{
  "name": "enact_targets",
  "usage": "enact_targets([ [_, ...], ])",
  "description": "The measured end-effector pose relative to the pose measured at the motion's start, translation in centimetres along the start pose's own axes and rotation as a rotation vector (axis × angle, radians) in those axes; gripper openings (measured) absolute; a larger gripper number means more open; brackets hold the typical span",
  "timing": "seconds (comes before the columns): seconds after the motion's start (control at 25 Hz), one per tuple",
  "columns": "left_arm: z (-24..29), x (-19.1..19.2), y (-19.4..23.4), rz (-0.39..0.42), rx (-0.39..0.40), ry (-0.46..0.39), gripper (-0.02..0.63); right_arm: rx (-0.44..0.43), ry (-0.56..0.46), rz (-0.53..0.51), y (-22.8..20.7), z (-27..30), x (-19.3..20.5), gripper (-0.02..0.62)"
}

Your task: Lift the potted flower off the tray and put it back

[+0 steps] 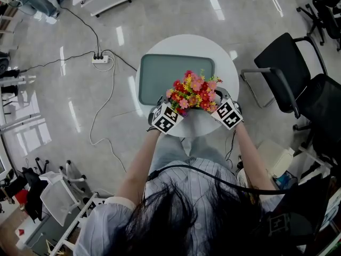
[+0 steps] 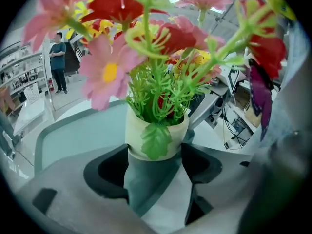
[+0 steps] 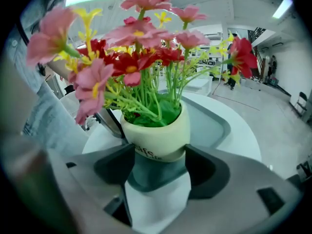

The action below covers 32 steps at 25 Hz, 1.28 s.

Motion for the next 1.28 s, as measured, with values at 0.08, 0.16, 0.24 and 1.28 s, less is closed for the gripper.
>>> enact_targets([
  [0.08,-0.3,0.0,0.0,0.005,-0.005,-0.005,0.330,0.019,-0.011,-0.020,0.1,-0.2,-0.3,0.311],
  [0.16,-0.6,-0.1,0.0,0.006,-0.009,-0.012,0.330,0.028,-0.020,-0.015,0.3,-0.3,-0.6,0.311],
  [0.24,-0.8,-0.3,0.1,0.002,-0.016,-0.023,0.330,0.028,-0.035,0.002,0.4,-0.4,-0.8,0.311],
  [1.28,-6.9,-6.8,-1.7,0.075,-0.110,-0.082,0.330,0.117,-0.149,-0.102,1.5,-7.0,-7.0,0.311],
])
Point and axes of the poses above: the fingertips, and each gripper's own axes: z forward along the fingers, y to its left, x out of its underside, the point moved 2 cm from there along -z, backward along the fingers, and after that the axes turned 2 degrees about -y, right-handed, at the moved point
